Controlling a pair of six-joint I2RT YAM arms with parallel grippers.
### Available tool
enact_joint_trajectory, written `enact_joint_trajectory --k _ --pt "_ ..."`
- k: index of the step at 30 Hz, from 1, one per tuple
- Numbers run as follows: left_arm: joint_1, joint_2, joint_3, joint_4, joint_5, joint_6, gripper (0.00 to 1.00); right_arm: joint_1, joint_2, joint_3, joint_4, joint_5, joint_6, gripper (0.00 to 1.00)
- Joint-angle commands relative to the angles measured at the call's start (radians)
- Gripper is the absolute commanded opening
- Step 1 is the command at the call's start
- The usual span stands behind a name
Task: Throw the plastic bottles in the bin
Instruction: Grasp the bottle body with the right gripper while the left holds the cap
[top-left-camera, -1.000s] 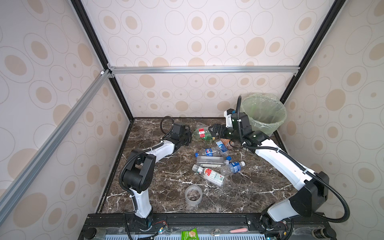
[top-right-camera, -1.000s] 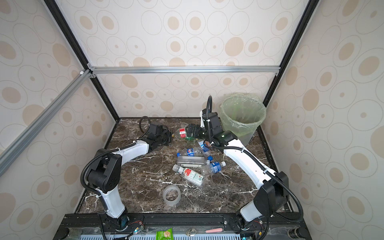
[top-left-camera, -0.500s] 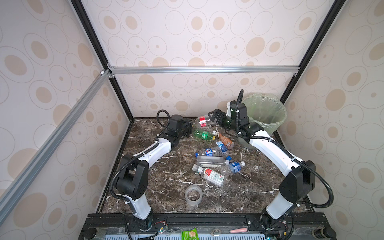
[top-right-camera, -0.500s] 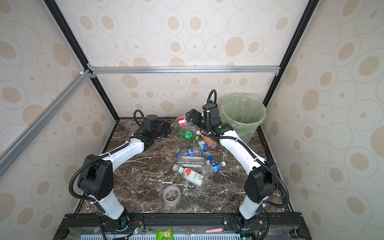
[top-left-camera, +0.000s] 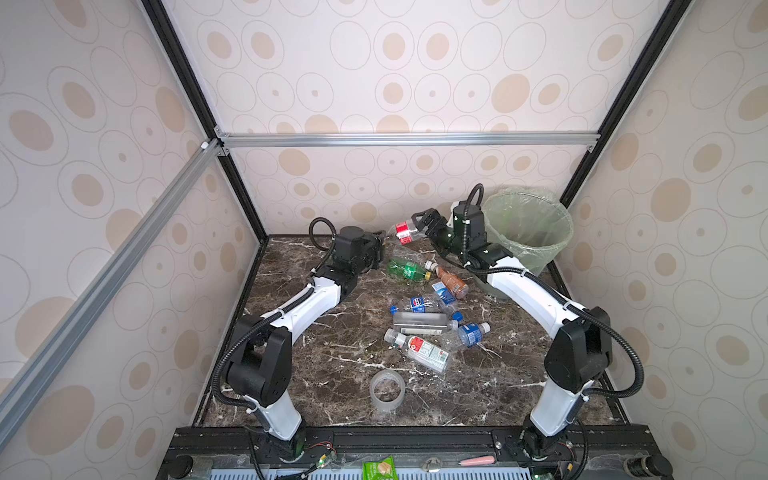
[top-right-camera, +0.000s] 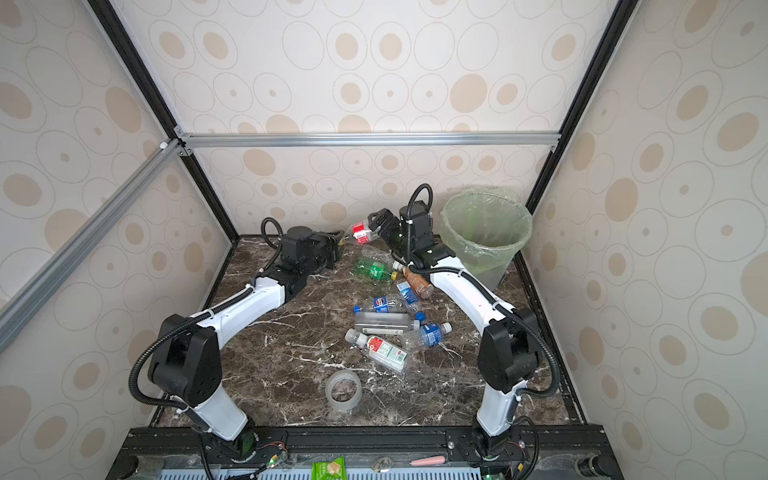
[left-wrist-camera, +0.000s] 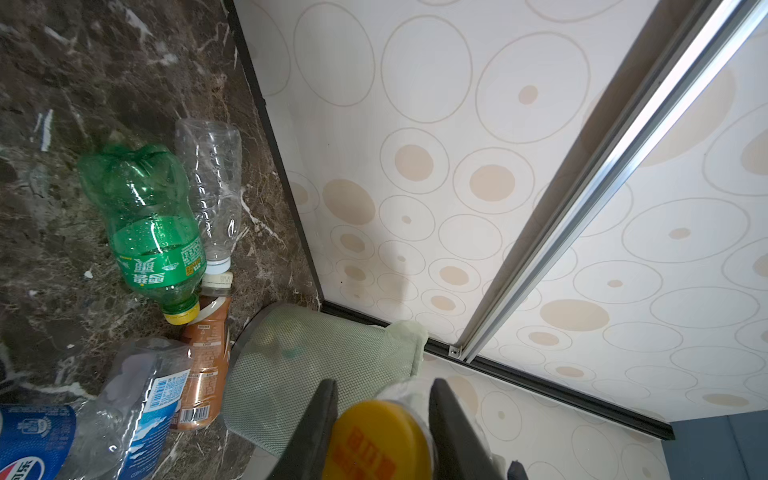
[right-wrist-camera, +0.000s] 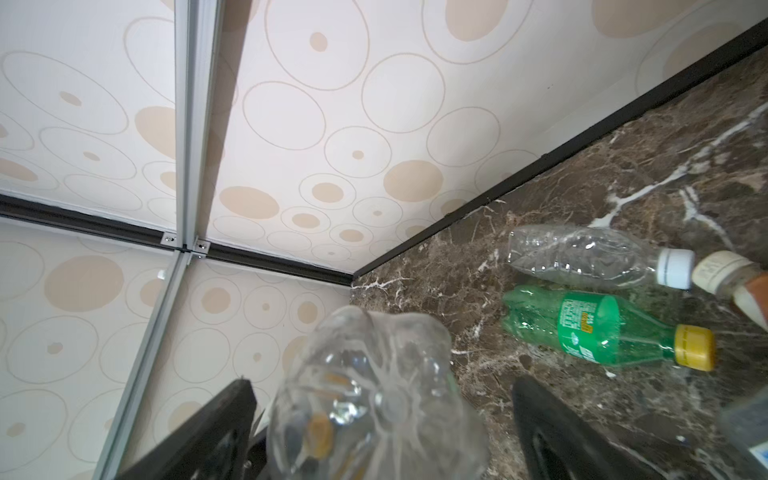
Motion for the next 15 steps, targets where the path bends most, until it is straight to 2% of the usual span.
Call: enact_joint_trajectory --k 1,6,9,15 --pt "-0.014 -0.035 0.013 0.025 -0.026 -0.026 0.23 0.013 0.025 0.028 0.089 0.001 0.078 0.91" --pt "-0.02 -0.044 0.007 0.013 -0.036 -0.027 0.23 0.028 0.037 0.046 0.088 0.016 0.08 0.77" --pt "-0.021 -0.052 0.001 0.005 -0.047 -0.019 0.24 0.031 0.038 0.059 0.063 0.021 0.068 0.63" --pt "-0.021 -0.056 -0.017 0.02 -0.044 -0.02 0.31 0.033 0.036 0.081 0.018 0.024 0.029 0.44"
